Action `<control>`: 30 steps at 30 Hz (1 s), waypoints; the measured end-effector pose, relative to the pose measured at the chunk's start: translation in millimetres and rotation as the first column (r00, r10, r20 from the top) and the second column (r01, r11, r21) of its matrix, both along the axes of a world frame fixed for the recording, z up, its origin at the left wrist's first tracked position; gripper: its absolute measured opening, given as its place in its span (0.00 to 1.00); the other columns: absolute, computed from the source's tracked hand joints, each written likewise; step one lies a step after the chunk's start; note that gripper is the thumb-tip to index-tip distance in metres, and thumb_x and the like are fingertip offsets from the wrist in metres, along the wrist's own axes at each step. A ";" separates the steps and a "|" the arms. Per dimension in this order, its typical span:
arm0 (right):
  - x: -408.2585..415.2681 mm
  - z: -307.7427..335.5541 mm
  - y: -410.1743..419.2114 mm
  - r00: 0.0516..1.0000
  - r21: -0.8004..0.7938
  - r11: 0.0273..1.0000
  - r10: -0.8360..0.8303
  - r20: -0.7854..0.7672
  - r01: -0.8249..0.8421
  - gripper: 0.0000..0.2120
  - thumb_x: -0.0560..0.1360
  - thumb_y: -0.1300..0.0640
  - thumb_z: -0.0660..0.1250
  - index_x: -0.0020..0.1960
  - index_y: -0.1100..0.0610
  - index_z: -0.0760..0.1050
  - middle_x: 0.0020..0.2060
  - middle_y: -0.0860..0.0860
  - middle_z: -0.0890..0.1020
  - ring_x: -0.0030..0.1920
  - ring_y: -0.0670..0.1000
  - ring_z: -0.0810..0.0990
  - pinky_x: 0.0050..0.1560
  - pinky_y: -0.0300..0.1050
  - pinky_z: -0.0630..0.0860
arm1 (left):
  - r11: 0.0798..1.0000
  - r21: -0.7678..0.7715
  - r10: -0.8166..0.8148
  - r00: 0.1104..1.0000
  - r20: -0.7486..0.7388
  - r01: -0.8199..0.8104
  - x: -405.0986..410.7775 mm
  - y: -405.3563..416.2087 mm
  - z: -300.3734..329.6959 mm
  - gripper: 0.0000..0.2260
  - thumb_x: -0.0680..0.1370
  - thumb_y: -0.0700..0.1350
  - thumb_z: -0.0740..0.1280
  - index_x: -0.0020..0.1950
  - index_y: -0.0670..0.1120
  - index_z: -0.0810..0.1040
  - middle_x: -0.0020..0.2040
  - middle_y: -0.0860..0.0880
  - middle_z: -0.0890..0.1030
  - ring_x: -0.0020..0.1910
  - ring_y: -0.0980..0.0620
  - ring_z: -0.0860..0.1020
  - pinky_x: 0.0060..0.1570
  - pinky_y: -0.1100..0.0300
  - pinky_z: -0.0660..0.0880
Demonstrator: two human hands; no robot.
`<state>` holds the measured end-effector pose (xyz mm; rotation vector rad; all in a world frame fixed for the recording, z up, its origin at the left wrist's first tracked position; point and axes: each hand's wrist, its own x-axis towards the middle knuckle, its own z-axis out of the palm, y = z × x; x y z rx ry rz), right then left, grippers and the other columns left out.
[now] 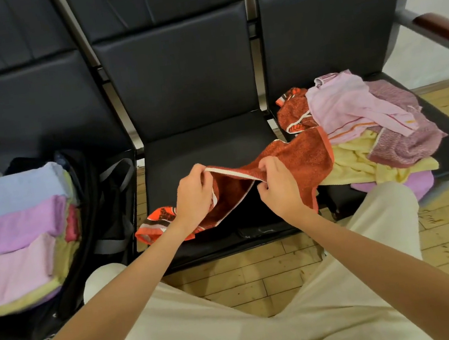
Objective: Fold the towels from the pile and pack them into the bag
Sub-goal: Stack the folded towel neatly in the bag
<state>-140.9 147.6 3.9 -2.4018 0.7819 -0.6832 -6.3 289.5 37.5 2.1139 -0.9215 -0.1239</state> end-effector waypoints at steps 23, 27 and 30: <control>10.7 -30.6 -36.6 0.989 0.180 0.983 0.003 -0.147 0.024 0.11 0.80 0.61 0.57 0.55 0.63 0.76 0.48 0.60 0.79 0.48 0.60 0.78 0.48 0.49 0.72 | 0.843 -0.357 0.097 0.768 -0.634 -0.401 42.3 -11.6 94.4 0.09 0.81 0.40 0.57 0.50 0.39 0.75 0.36 0.46 0.75 0.33 0.51 0.78 0.29 0.59 0.78; 7.3 -40.9 -50.5 0.925 0.271 0.962 0.139 -0.352 -0.041 0.08 0.78 0.60 0.62 0.50 0.61 0.79 0.44 0.57 0.82 0.46 0.59 0.81 0.46 0.50 0.76 | 0.796 -0.235 0.285 0.688 -0.667 -0.557 62.3 18.5 66.0 0.11 0.82 0.39 0.54 0.53 0.36 0.74 0.30 0.44 0.73 0.19 0.56 0.73 0.18 0.64 0.70; 13.1 -38.5 -57.7 0.880 0.246 0.968 0.163 -0.446 -0.054 0.08 0.76 0.58 0.66 0.47 0.62 0.80 0.43 0.57 0.82 0.45 0.57 0.81 0.46 0.47 0.75 | 0.796 -0.130 0.363 0.638 -0.679 -0.591 68.8 44.5 42.5 0.12 0.83 0.41 0.55 0.51 0.35 0.74 0.29 0.43 0.73 0.17 0.58 0.72 0.19 0.65 0.71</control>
